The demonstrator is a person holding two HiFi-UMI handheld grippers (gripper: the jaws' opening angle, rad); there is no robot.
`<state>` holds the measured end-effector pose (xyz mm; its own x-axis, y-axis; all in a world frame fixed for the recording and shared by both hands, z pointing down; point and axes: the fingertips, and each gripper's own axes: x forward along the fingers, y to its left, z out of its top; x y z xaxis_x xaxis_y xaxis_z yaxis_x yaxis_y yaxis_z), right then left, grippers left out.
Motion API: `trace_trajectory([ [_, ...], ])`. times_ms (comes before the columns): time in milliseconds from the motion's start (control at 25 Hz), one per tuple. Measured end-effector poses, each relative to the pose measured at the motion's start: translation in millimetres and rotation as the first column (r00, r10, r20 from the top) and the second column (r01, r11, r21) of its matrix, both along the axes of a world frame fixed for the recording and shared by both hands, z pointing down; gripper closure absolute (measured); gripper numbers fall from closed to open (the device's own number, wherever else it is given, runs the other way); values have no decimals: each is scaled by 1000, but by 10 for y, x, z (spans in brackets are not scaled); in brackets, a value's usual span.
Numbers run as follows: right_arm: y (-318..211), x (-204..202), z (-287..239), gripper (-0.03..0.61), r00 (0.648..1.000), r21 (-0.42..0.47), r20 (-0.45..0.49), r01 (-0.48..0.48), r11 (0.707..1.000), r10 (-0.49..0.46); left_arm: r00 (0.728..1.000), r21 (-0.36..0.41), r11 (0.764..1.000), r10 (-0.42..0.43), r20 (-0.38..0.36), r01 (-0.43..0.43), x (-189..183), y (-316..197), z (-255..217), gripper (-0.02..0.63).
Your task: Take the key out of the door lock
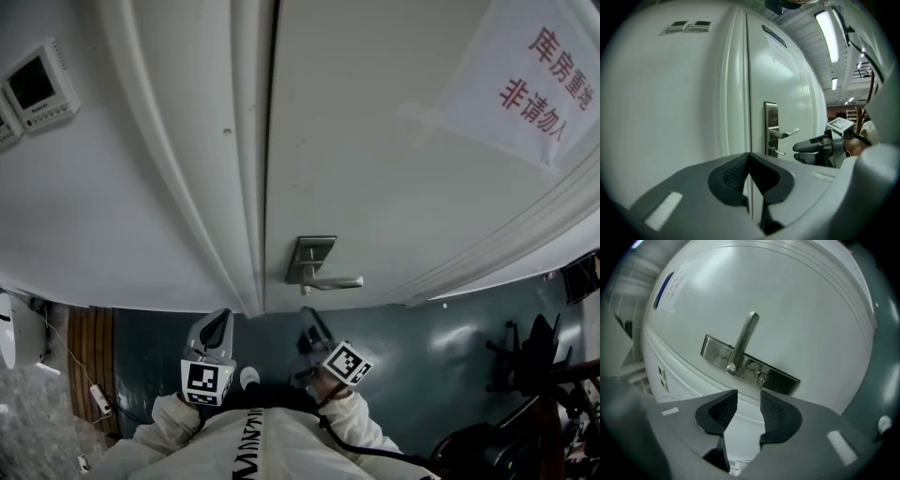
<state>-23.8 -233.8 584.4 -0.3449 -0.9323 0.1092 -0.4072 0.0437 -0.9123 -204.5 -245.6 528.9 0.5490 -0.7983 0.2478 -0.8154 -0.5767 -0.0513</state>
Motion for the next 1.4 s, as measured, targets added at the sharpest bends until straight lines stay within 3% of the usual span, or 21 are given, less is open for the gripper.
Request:
trace_trajectory([
  [80, -36, 54, 71, 410, 990, 1, 137, -27, 1000, 27, 1000, -3, 1000, -2, 8, 2, -21, 10, 25, 615],
  [200, -132, 117, 151, 399, 947, 2, 315, -71, 997, 67, 1000, -11, 1000, 3, 16, -3, -21, 25, 17, 614],
  [440, -361, 204, 318, 423, 863, -22, 485, -145, 989, 138, 999, -30, 999, 20, 36, -19, -28, 69, 60, 615],
  [680, -506, 197, 395, 439, 836, -26, 531, -149, 988, 140, 998, -49, 998, 29, 48, -27, -45, 98, 158, 615],
  [960, -567, 163, 412, 463, 837, -29, 528, -152, 988, 144, 998, -61, 997, 47, 42, -45, -10, 133, 152, 615],
  [1400, -618, 139, 344, 552, 847, -11, 515, -144, 989, 129, 998, -64, 997, 48, 39, -45, -7, 144, 152, 615],
])
